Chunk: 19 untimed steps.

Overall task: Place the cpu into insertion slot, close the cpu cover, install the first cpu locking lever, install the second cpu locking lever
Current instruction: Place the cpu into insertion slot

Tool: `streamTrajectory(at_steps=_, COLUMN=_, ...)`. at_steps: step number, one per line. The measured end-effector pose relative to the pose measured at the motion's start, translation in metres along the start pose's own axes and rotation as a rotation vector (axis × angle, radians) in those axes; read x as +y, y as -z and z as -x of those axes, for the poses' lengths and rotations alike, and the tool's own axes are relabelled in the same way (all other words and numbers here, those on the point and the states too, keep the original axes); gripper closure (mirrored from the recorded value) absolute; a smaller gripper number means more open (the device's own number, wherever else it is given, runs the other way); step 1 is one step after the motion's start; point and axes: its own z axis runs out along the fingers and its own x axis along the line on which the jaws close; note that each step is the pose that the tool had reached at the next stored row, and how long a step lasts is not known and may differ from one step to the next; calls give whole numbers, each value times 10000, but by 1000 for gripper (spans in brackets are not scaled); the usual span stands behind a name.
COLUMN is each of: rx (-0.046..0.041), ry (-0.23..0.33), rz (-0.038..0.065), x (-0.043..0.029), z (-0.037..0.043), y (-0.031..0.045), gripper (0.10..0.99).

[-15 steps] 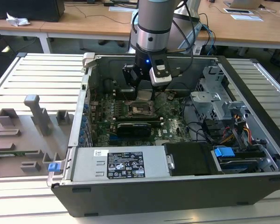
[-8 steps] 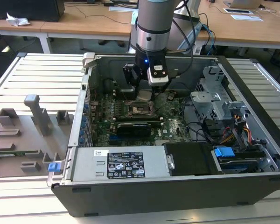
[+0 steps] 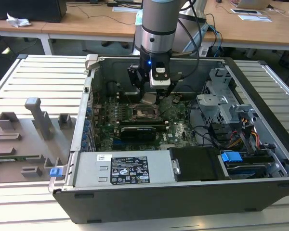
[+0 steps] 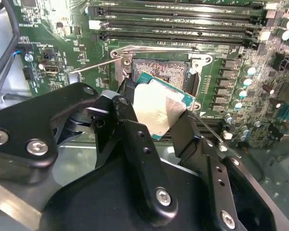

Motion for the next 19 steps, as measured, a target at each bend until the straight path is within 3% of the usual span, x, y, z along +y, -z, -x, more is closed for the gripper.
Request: streamTrajectory(at_steps=19, rx=-133, ry=-2742, rz=14, x=0, z=0, y=-10, gripper=545)
